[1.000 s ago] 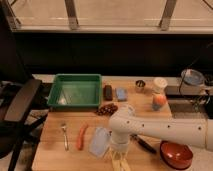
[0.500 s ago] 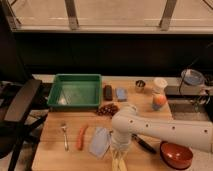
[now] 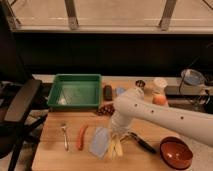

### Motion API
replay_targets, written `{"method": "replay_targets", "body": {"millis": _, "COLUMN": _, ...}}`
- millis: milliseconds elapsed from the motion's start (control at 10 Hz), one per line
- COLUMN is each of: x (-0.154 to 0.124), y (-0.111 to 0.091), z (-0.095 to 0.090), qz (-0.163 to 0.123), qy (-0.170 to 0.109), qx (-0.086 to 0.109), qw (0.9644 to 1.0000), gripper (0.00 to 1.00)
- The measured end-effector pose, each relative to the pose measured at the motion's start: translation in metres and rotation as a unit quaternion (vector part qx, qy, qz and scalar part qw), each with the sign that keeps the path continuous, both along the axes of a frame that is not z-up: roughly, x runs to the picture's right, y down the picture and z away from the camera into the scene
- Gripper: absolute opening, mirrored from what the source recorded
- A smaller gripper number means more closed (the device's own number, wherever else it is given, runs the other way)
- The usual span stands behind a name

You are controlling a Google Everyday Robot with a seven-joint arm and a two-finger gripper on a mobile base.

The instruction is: Place banana in tray

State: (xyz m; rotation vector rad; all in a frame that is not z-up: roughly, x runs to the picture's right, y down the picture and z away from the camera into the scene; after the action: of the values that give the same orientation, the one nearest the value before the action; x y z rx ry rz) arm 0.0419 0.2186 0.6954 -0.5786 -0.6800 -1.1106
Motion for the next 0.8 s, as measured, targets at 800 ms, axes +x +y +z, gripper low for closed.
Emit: {"method": "replay_targets", "body": {"millis": 800, "x": -0.047, "y": -0.097, "z": 0.062, "qz": 0.062, "qy": 0.019, "qx": 0.04, "qw": 0.9971, "gripper": 0.0}}
